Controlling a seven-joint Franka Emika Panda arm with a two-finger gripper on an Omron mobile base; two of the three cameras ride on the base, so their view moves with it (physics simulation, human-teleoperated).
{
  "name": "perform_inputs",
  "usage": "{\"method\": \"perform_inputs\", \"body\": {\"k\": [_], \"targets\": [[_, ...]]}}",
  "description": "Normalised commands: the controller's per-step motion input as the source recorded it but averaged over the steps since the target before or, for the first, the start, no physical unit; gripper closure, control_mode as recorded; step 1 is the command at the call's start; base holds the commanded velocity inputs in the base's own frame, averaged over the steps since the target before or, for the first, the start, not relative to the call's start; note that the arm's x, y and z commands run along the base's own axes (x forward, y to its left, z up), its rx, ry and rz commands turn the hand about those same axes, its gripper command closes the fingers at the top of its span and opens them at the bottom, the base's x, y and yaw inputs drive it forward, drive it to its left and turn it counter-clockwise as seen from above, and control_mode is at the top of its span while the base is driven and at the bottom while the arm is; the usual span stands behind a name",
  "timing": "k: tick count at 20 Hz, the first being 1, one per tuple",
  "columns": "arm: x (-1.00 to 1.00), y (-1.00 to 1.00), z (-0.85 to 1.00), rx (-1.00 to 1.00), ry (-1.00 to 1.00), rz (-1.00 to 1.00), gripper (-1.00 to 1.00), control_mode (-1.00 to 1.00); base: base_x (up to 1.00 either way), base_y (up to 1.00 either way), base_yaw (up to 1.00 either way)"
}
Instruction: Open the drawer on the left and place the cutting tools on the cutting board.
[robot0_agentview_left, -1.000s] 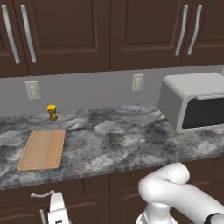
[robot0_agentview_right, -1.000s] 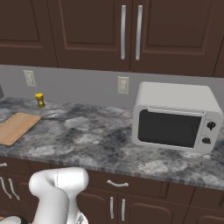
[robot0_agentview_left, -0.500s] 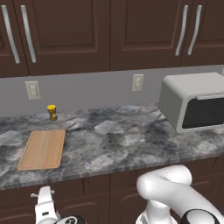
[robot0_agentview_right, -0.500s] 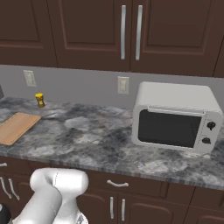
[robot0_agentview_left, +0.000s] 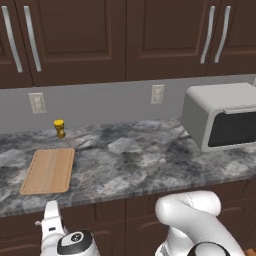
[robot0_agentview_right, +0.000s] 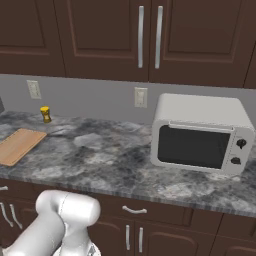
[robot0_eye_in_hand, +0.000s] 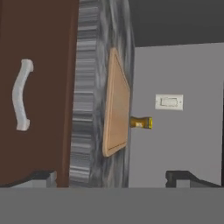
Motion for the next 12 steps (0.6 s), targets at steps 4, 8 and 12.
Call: {"method": "perform_inputs", "body": {"k": [4,8,12], "targets": [[0.31,0.06,-0.23,0.0,-0.06,0.0,-1.0,-1.0,0.0,0.0,0.0],[0.14,0.18,-0.46,0.0,-0.06,0.0,-1.0,-1.0,0.0,0.0,0.0],[0.18,0.3,-0.53,0.0,-0.05,0.0,-1.0,-1.0,0.0,0.0,0.0]]}}
